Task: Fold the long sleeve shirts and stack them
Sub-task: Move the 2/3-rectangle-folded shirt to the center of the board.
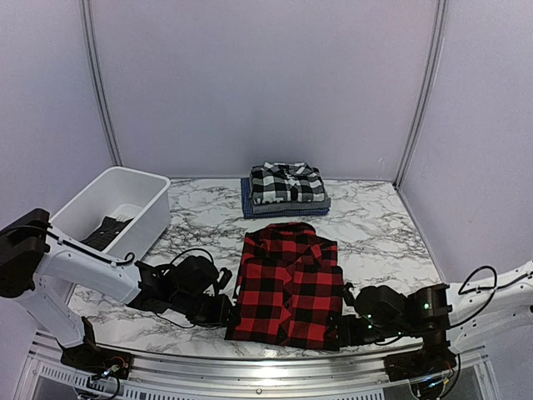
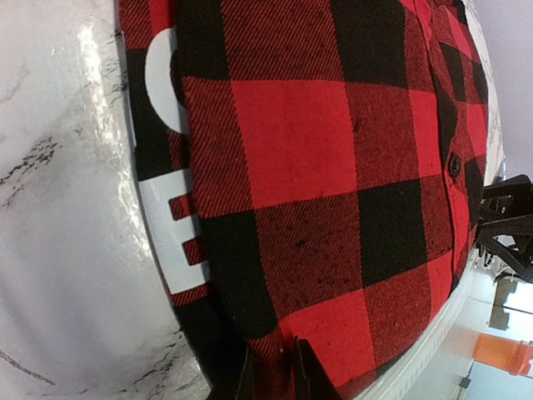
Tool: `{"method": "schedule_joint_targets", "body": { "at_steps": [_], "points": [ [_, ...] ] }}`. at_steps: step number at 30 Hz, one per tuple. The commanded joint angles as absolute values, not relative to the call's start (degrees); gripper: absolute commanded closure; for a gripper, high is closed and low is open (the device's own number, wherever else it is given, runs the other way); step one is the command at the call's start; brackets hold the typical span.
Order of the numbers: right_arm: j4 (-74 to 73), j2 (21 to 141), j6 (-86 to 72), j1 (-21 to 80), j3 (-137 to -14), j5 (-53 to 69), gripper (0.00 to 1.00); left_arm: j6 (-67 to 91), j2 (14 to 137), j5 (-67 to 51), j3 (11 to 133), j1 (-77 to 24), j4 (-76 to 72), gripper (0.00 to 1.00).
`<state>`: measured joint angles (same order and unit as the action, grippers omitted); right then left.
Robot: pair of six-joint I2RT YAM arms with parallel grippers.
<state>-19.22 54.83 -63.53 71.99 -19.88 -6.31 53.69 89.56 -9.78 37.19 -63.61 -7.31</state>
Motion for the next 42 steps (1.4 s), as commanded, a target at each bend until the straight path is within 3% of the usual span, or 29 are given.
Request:
{"method": "schedule_joint_targets", "body": {
  "at_steps": [1,15,26,34,42],
  "points": [
    [-16.7,55.6,-65.2,72.6,-20.3,-7.4,0.50,54.0,89.1,-9.3,38.0,-64.5,-7.4,0.85],
    [-19.9,58.2,-64.2,73.8,-23.7,-8.8,0.78,55.8,84.4,-10.6,36.5,-64.8,-7.2,1.00],
    [-23.2,58.7,-64.2,75.1,-26.0,-10.1,0.71,56.6,81.5,-10.1,35.1,-65.4,-5.3,1.00],
    [-22.6,59.6,-65.5,75.0,-24.4,-10.0,0.70,56.6,83.2,-11.3,34.4,-65.8,-5.9,0.73],
    [-23.8,60.4,-65.5,75.1,-24.2,-11.8,0.67,56.7,83.8,-11.0,33.1,-66.2,-6.0,0.69]
  ]
}}
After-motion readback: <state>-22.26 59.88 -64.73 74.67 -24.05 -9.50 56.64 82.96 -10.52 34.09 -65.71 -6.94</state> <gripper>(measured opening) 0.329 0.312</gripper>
